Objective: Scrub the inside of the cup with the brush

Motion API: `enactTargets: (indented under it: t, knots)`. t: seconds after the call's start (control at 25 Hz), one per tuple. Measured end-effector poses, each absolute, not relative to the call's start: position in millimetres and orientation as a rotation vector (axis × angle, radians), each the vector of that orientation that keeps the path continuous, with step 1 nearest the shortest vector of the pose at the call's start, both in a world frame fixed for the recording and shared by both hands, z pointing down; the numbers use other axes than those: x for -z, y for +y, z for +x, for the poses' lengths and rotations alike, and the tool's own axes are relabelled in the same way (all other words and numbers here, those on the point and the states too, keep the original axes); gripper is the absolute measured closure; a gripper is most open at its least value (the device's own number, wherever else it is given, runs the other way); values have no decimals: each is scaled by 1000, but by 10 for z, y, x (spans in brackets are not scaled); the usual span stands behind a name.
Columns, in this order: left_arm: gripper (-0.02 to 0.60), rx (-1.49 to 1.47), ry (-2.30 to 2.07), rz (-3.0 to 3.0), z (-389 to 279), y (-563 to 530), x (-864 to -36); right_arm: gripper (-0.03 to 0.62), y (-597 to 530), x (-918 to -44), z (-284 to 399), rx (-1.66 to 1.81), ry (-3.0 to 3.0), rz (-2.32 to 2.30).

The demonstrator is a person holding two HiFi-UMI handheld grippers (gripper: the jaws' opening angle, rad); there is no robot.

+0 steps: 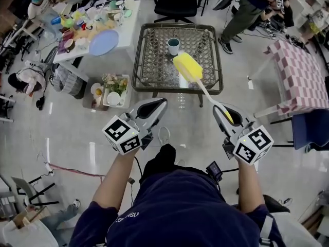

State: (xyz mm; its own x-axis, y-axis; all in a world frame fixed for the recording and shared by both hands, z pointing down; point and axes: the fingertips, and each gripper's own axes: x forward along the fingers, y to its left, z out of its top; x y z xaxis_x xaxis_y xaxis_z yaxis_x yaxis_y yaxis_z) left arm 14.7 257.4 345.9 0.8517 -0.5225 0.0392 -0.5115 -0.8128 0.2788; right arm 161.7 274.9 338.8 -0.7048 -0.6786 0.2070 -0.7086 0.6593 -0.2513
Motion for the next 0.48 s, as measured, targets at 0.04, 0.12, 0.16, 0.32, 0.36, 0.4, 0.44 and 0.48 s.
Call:
enactTargets:
  t: [0.04, 0.12, 0.16, 0.32, 0.36, 0.4, 0.44, 0.48]
  knots:
    - [578, 58, -781, 2745, 123, 2486, -3467, 565, 2670, -3398, 1586, -485, -2771, 1164]
    - [578, 57, -771, 2736, 71, 2322, -3496, 565, 2521, -3420, 1530, -493, -2764, 1170]
    - [578, 55, -766, 2735, 45, 2240, -3510, 565, 2445, -3433, 1507, -498, -2761, 1174]
    - [578, 45, -745, 2733, -57, 1899, -3551, 565, 2116, -3489, 1419, -514, -2743, 1194]
    - [578, 45, -741, 2730, -85, 1813, -3560, 565, 2034, -3502, 1398, -520, -2739, 1200]
    - [578, 46, -737, 2728, -113, 1725, -3568, 565, 1953, -3513, 1378, -525, -2734, 1206]
    - [578, 50, -733, 2725, -142, 1640, -3575, 565, 1873, -3524, 1360, -528, -2729, 1212]
    - [578, 52, -729, 2723, -170, 1557, -3580, 565, 1798, -3533, 1341, -531, -2724, 1217]
